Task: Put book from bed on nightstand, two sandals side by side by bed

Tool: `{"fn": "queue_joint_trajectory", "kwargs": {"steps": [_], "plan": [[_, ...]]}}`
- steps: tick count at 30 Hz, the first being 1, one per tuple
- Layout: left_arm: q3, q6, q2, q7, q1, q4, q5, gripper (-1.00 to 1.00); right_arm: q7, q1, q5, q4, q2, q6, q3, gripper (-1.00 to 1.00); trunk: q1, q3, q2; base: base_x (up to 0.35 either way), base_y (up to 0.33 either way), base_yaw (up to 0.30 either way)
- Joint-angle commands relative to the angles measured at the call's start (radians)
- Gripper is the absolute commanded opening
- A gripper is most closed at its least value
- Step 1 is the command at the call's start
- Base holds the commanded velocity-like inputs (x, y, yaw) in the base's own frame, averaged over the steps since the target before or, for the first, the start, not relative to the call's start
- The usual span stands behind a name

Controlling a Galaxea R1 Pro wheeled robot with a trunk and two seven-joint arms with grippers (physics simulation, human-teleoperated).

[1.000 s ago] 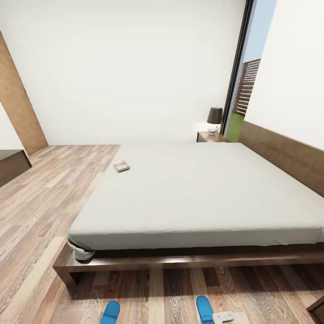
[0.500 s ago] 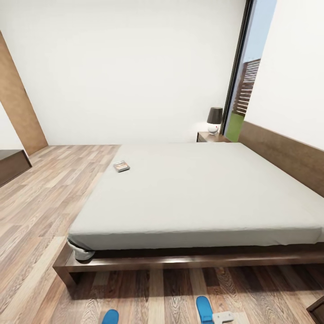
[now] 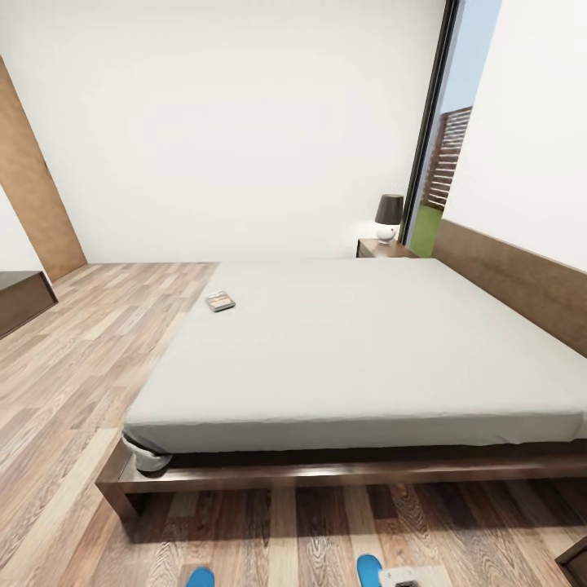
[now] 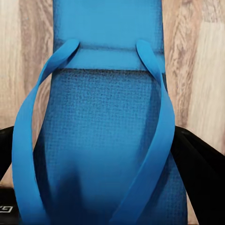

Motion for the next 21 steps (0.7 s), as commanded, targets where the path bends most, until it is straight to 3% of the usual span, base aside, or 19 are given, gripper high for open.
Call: {"fn": "queue_joint_trajectory", "kwargs": {"steps": [1, 5, 10, 21], "plan": [[-0.007, 0.012, 0.000, 0.004, -0.005, -0.002, 0.004, -1.00, -0.003, -0.001, 0.010, -0.008, 0.002, 0.027, -0.004, -1.00, 0.000, -0.001, 0.000, 0.000, 0.000, 0.000], [-0.007, 0.035, 0.002, 0.002, -0.035, -0.002, 0.004, -1.00, -0.006, -0.004, -0.014, -0.045, 0.017, 0.111, -0.007, -1.00, 0.000, -0.001, 0.000, 0.000, 0.000, 0.000], [-0.006, 0.101, 0.001, -0.004, -0.078, -0.001, 0.004, -1.00, -0.007, -0.011, -0.087, -0.093, 0.028, 0.229, -0.009, -1.00, 0.000, -0.001, 0.000, 0.000, 0.000, 0.000], [-0.005, 0.217, -0.001, -0.039, -0.155, -0.002, 0.006, -1.00, -0.008, -0.036, -0.114, -0.140, 0.044, 0.273, -0.008, -1.00, 0.000, -0.001, 0.000, 0.000, 0.000, 0.000]]}}
